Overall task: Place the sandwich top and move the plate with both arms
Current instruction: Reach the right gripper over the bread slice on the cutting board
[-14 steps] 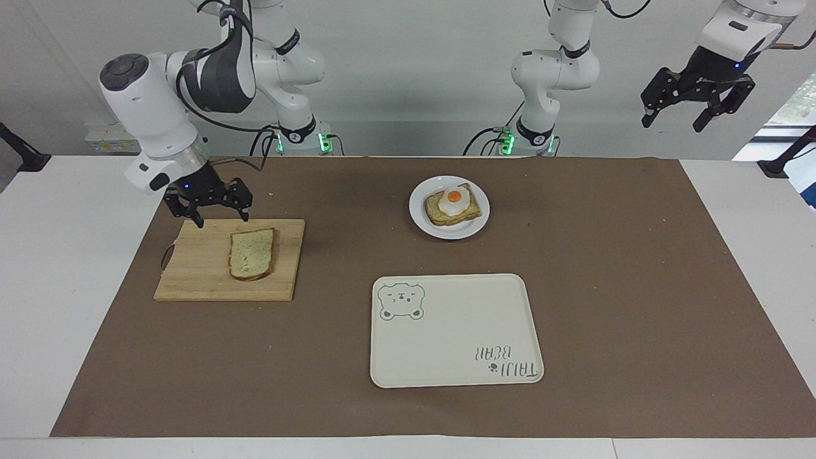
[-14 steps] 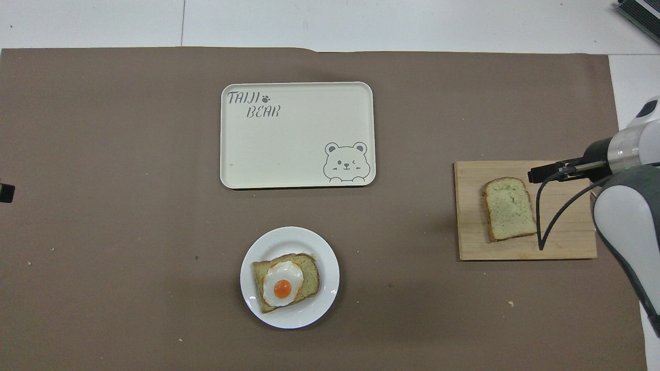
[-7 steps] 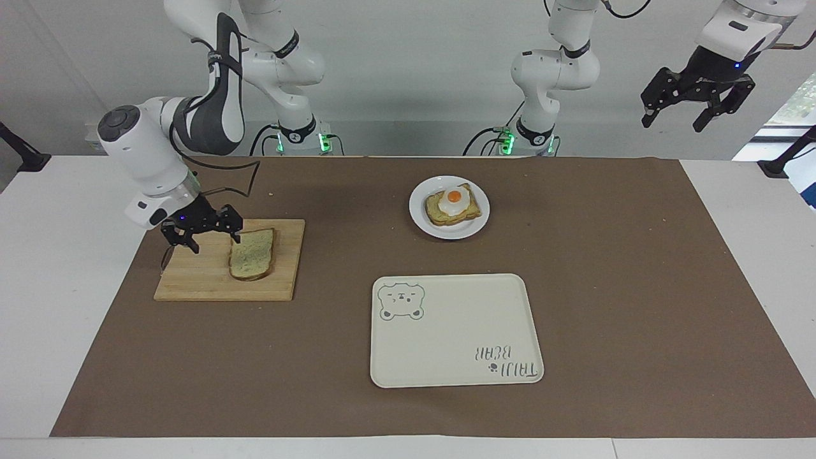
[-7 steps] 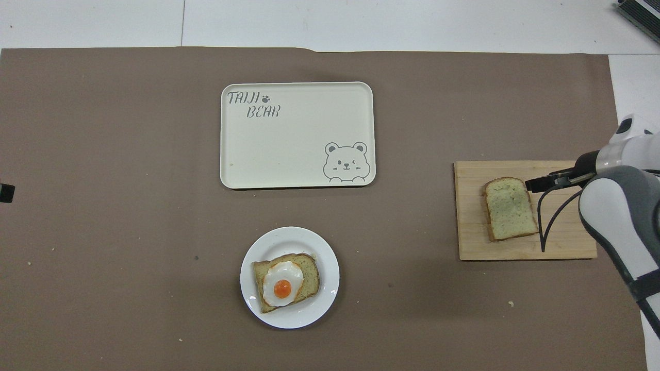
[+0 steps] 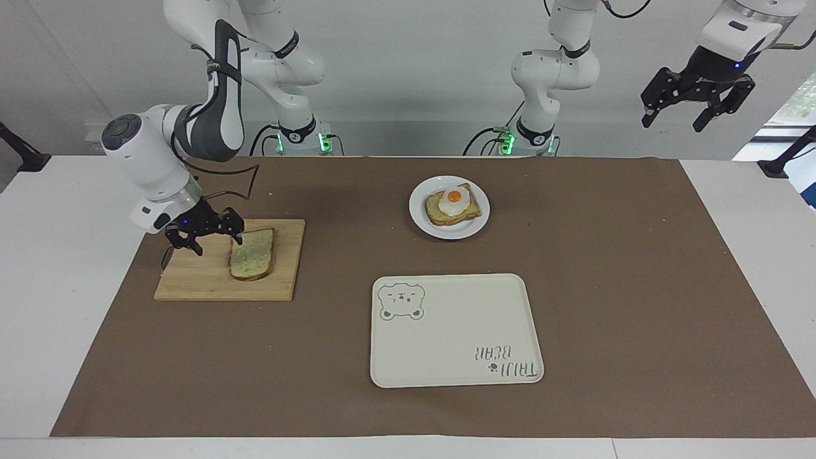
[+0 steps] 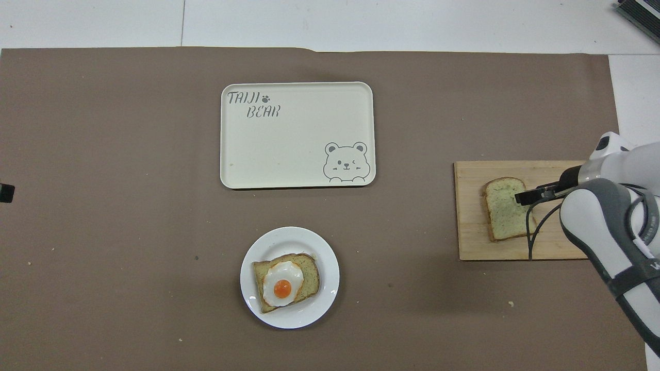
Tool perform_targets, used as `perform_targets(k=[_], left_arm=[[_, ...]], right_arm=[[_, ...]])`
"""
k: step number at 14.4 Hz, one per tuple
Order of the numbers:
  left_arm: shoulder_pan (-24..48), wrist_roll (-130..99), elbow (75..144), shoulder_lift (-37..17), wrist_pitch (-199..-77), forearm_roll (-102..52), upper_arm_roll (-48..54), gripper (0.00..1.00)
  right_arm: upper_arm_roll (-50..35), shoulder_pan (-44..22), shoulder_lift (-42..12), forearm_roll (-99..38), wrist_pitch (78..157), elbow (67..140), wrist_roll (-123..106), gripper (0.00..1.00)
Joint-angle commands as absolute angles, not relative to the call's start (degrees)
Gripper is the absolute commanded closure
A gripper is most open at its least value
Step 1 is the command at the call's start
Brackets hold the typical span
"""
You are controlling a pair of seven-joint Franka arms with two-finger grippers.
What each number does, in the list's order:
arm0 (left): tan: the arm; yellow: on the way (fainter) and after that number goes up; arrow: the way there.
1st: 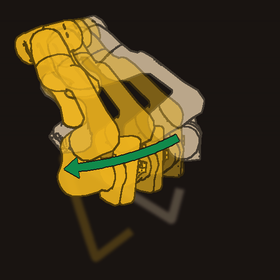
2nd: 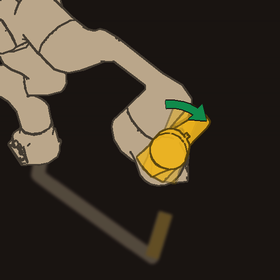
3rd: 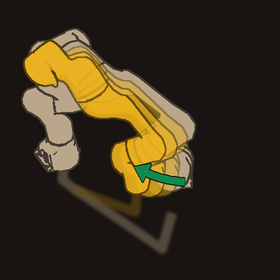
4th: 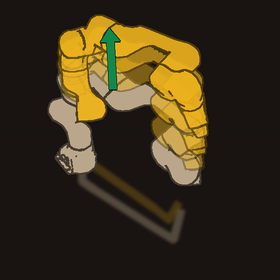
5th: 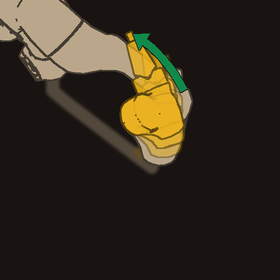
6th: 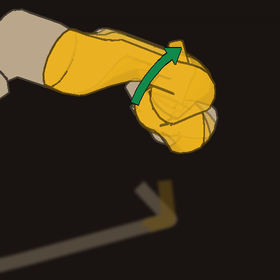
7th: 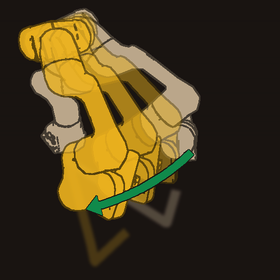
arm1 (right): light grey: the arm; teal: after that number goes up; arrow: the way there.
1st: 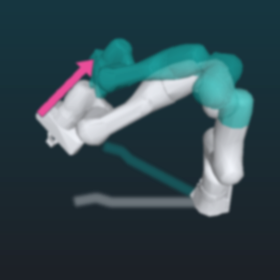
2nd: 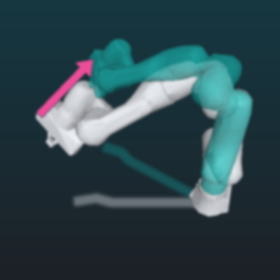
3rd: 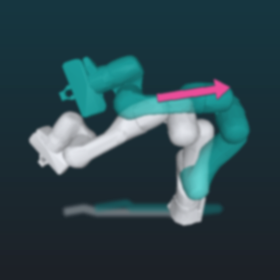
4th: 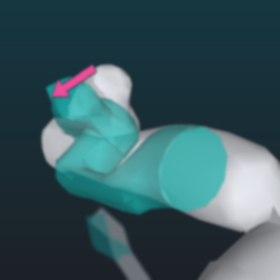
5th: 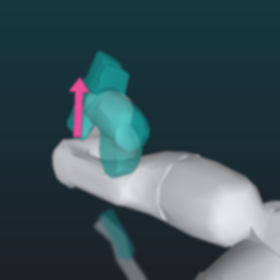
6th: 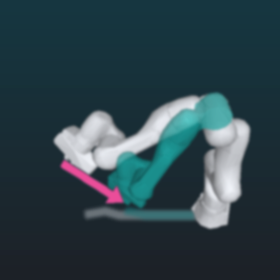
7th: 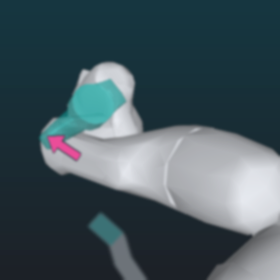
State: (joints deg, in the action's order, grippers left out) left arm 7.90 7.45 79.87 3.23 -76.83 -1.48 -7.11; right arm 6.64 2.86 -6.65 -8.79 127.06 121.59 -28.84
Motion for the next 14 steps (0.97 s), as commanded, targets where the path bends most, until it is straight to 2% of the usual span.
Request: perform_targets(k=[1, 12, 13, 14], left_arm=[[8.35, 7.91, 80.60, 4.22, -76.38, -1.93, -7.65, 0.00], [8.35, 7.91, 80.60, 4.22, -76.38, -1.93, -7.65, 0.00], [8.35, 7.91, 80.60, 4.22, -76.38, -1.93, -7.65, 0.00], [8.35, 7.91, 80.60, 4.22, -76.38, -1.93, -7.65, 0.00]], right_arm=[[6.33, 3.60, -7.03, -10.55, 128.49, 123.39, -31.46, 0.00], [6.33, 5.27, -9.67, -14.15, 131.40, 124.63, -36.12, 0.00], [6.33, 5.27, -9.67, -14.24, 131.40, 124.72, -36.12, 0.05], [6.33, 5.27, -9.58, -14.24, 131.31, 124.72, -36.12, 0.19]])
